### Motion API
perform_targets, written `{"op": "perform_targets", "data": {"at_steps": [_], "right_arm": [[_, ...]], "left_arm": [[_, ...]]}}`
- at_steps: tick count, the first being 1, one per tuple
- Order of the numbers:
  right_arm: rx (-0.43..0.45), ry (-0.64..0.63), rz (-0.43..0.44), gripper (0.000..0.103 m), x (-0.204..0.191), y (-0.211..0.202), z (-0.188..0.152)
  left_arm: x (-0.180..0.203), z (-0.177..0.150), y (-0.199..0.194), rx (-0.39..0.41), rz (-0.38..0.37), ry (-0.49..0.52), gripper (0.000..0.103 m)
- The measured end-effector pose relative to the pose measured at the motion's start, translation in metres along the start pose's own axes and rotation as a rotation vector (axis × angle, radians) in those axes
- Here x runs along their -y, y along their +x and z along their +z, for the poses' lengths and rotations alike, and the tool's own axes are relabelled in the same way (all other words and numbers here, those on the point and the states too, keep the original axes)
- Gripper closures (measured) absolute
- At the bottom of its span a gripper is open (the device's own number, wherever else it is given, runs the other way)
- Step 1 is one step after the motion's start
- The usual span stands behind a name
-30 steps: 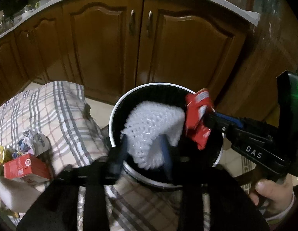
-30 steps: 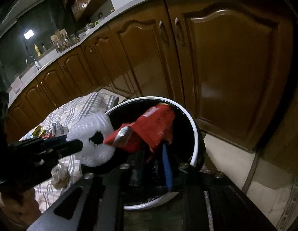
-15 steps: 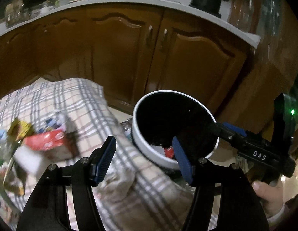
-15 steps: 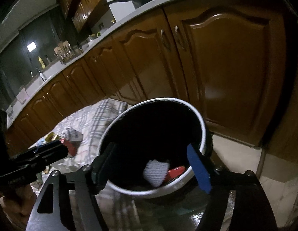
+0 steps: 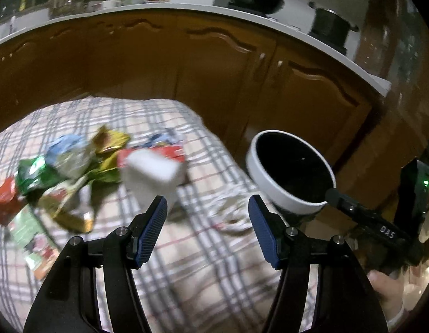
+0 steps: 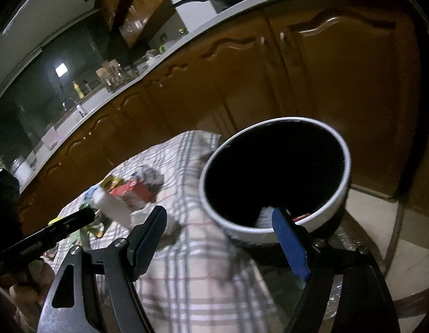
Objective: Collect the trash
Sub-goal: 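Grasp the white foam block with the left gripper while the right gripper grasps crumpled foil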
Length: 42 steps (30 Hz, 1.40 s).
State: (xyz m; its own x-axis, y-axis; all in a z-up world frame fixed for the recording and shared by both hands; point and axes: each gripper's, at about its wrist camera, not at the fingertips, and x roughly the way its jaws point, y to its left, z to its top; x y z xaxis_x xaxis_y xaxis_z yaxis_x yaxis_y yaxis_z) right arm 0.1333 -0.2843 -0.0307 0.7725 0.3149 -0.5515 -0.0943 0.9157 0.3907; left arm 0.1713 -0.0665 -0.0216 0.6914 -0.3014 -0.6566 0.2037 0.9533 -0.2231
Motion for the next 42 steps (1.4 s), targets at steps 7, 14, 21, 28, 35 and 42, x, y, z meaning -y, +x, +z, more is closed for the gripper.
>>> {"op": "perform_targets", "data": {"at_steps": [7, 14, 21, 28, 35, 42], "right_arm": [[-0.043, -0.044, 0.038, 0.023, -0.032, 0.013, -0.013], [-0.082, -0.065, 0.063, 0.023, -0.046, 0.033, -0.017], [-0.125, -0.084, 0.098, 0.032, -0.057, 0.054, -0.018], [-0.173, -0.063, 0.117, 0.044, -0.052, 0.079, -0.013], [-0.220, -0.039, 0.163, 0.068, -0.046, 0.093, -0.016], [-0.199, -0.044, 0.160, 0.075, -0.047, 0.077, -0.018]], "left_arm": [[-0.039, -0.014, -0.008, -0.012, 0.043, -0.060, 0.041], [-0.055, -0.018, -0.008, -0.019, 0.051, -0.077, 0.038], [-0.054, -0.008, 0.007, -0.026, 0.026, -0.039, 0.028], [-0.059, 0.008, 0.035, -0.043, 0.022, -0.023, 0.024], [-0.056, 0.019, 0.056, -0.039, 0.004, -0.012, 0.024], [-0.054, 0.017, 0.051, -0.021, -0.014, -0.005, 0.051]]}}
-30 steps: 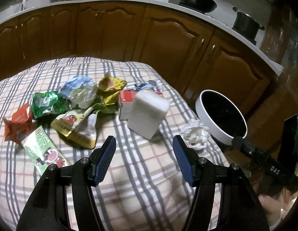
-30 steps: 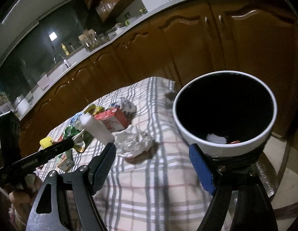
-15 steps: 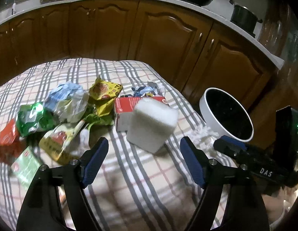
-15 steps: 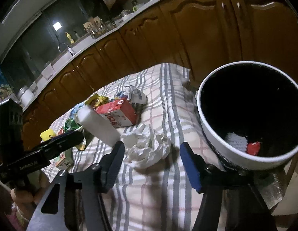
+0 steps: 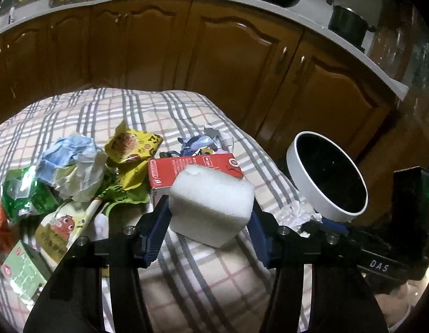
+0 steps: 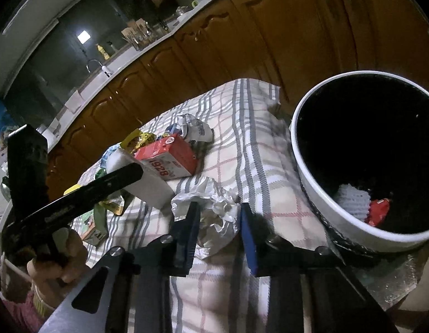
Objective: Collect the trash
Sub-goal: 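Grasp the white foam block with the left gripper while the right gripper grasps crumpled foil, then carry the foam block and foil over the bin and open both grippers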
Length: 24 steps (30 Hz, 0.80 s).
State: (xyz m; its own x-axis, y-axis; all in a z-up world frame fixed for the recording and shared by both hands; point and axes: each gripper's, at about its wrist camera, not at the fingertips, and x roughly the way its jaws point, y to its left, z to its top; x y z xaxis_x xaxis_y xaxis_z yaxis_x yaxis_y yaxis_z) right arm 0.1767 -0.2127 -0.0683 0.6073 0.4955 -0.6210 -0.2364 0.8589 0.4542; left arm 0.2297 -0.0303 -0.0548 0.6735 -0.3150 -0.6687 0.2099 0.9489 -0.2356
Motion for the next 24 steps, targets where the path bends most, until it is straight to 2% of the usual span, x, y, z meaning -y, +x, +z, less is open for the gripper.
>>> {"op": "perform_targets", "data": {"at_steps": [12, 24], "right_arm": [[0.077, 0.001, -0.022, 0.075, 0.001, -0.045, -0.001], [0.162, 0.045, -0.102, 0.075, 0.034, -0.091, -0.003]], "left_arm": [[0.018, -0.011, -0.037, 0.035, -0.058, 0.005, 0.052], [0.078, -0.010, -0.036, 0.020, -0.129, 0.100, 0.052]]}}
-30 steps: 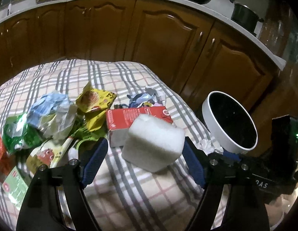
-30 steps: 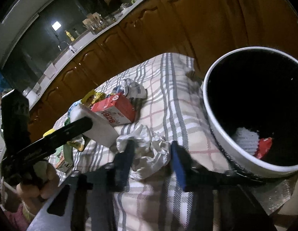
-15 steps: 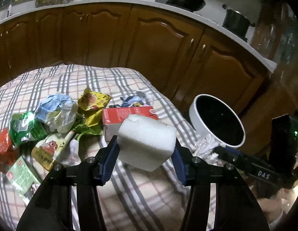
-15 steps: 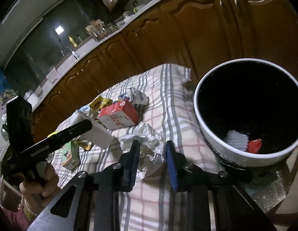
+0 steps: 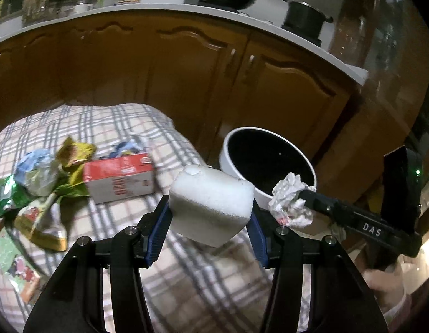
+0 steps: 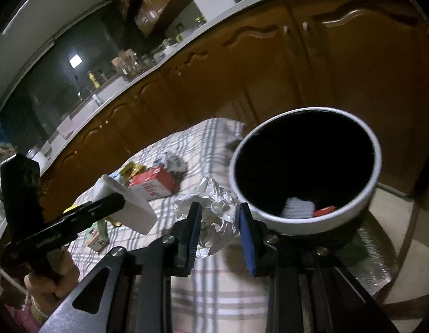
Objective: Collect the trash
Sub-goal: 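Carry the foam block and foil over the bin and open both grippers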
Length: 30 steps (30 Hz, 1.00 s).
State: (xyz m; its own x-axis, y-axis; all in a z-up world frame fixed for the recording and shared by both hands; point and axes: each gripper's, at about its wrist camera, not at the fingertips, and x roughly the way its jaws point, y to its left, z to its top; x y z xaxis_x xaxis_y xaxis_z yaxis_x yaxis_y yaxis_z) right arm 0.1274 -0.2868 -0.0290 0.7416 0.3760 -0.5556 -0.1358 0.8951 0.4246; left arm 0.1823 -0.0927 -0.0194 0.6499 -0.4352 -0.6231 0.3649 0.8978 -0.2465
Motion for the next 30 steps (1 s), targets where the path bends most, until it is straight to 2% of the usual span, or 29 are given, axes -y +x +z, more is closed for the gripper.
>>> {"op": "perform_targets", "data": {"at_steps": [13, 30], "right_arm": [[0.056, 0.041, -0.080, 0.075, 0.046, -0.020, 0.016], [0.072, 0.050, -0.138, 0.075, 0.079, -0.007, 0.043]], "left_arm": [[0.049, 0.025, 0.030, -0.019, -0.057, 0.069, 0.052], [0.085, 0.055, 0.081, -0.060, -0.073, 0.124, 0.052]]}}
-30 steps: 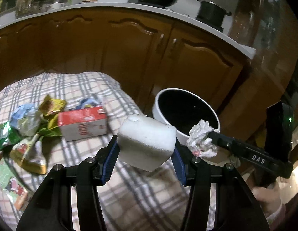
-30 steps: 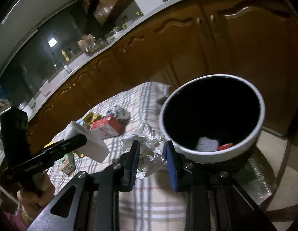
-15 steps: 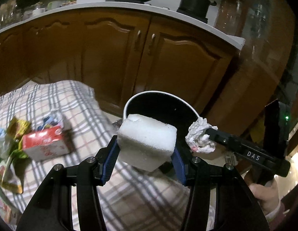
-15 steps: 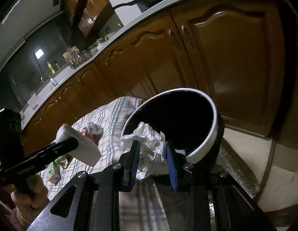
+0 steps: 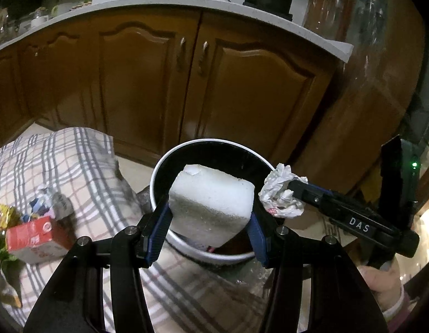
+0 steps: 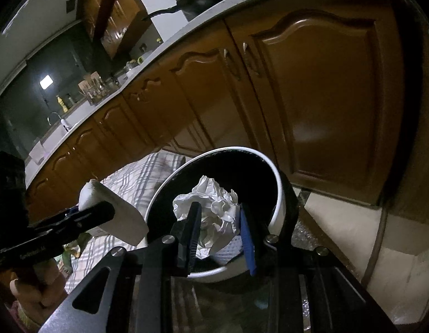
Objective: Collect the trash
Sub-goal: 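Carry the foam block and foil over the bin and open both grippers, then move the left gripper to the green milk carton and the right gripper to the red carton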
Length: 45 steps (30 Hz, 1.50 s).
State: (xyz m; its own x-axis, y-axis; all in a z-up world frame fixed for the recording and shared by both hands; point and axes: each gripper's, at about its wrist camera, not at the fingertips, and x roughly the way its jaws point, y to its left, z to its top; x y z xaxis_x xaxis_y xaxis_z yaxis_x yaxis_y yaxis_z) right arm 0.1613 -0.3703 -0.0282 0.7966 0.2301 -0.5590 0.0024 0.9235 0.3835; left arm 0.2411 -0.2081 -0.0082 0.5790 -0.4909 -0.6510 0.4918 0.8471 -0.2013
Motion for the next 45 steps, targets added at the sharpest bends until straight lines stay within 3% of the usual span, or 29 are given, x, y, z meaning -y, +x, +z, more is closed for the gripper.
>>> {"op": "perform_targets", "data": {"at_steps": [14, 17, 20, 24, 36, 45], "right_arm": [[-0.044, -0.021, -0.026, 0.070, 0.014, 0.026, 0.016], [-0.060, -0.011, -0.015, 0.068, 0.015, 0.031, 0.016], [-0.058, -0.006, -0.011, 0.056, 0.016, 0.030, 0.015], [-0.048, -0.002, -0.005, 0.054, 0.015, 0.024, 0.013], [-0.029, 0.011, 0.053, 0.036, -0.017, 0.001, -0.018], [-0.052, -0.013, 0.131, 0.026, -0.062, 0.005, -0.044]], "left_arm": [[0.001, 0.006, 0.040, -0.069, -0.009, -0.006, 0.049], [0.000, 0.005, 0.045, -0.084, -0.009, -0.012, 0.045], [-0.002, 0.003, 0.043, -0.089, -0.013, -0.025, 0.038], [-0.004, -0.001, 0.036, -0.077, -0.013, -0.039, 0.030], [-0.033, -0.045, -0.015, -0.046, 0.022, -0.130, 0.030], [-0.080, -0.083, -0.067, -0.016, 0.105, -0.212, 0.030]]}}
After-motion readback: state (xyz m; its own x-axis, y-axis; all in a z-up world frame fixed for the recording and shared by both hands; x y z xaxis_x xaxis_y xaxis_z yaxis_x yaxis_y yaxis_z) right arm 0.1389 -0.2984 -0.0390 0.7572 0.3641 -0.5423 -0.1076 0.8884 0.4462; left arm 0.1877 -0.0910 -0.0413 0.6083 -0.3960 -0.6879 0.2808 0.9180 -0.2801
